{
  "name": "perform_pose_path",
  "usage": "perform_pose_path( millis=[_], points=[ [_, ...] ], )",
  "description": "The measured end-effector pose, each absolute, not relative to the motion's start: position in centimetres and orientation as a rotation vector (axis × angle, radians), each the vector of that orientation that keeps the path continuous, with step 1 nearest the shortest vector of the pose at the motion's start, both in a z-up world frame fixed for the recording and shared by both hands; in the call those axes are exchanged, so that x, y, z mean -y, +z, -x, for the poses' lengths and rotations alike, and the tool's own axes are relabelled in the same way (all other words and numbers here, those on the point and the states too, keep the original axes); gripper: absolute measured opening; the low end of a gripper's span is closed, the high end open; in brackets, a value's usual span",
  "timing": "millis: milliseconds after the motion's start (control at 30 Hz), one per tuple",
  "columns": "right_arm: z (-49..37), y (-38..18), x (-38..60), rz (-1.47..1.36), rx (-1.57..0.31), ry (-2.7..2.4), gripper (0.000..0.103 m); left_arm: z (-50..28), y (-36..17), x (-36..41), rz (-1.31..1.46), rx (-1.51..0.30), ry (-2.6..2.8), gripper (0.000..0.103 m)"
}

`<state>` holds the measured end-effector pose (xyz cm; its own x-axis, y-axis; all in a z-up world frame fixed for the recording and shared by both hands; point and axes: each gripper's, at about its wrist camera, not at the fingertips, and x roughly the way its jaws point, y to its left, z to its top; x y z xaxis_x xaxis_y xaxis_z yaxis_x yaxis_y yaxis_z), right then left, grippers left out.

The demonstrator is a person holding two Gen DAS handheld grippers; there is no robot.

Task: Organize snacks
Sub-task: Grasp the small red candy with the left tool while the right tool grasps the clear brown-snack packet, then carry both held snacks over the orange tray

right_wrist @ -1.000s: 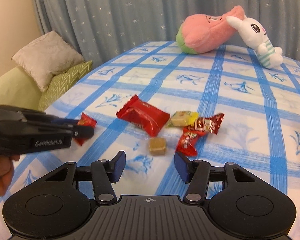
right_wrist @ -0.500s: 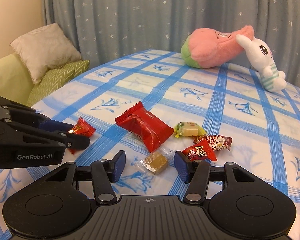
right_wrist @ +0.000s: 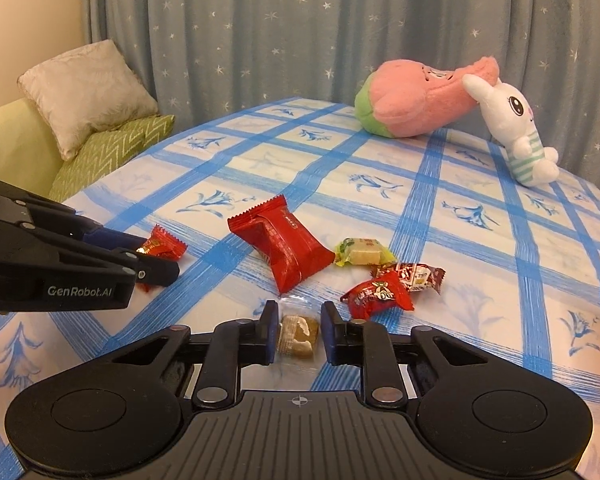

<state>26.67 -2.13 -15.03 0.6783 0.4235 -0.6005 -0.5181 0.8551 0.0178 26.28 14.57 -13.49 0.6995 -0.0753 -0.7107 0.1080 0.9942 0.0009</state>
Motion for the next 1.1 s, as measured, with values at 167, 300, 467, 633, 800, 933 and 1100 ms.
perform_pose_path(
  millis=[167,300,467,633,800,933,1100],
  points=[
    [-26.6,-15.1,2.2,0.162,-0.645,0.515,0.023,-26.3,-13.5,-14.5,-0.045,-0.786,-0.101,0.025],
    [-26.2,-15.1,2.3,0.154,-0.653,0.481,0.028,-26.3,-13.5,-14.5,-0.043,-0.788,-0.100,0.025],
    [-25.5,-15.0,2.6,0.138,-0.665,0.446,0.032,-26.3,-13.5,-14.5,-0.044,-0.786,-0.102,0.026],
    [-24.8,-14.9,2.9,0.099,-0.681,0.409,0.032,-26.3,-13.5,-14.4,-0.045,-0.789,-0.100,0.026],
    [-24.3,-14.9,2.8,0.110,-0.673,0.418,0.024,-26.2,-13.4,-14.4,-0.036,-0.794,-0.100,0.021],
    [-24.2,-14.8,3.0,0.104,-0.674,0.421,0.022,-25.6,-13.2,-14.0,-0.022,-0.797,-0.096,0.019],
    [-23.6,-14.2,3.5,0.098,-0.659,0.417,0.022,-24.4,-12.4,-12.8,-0.005,-0.785,-0.120,0.019]
  ],
)
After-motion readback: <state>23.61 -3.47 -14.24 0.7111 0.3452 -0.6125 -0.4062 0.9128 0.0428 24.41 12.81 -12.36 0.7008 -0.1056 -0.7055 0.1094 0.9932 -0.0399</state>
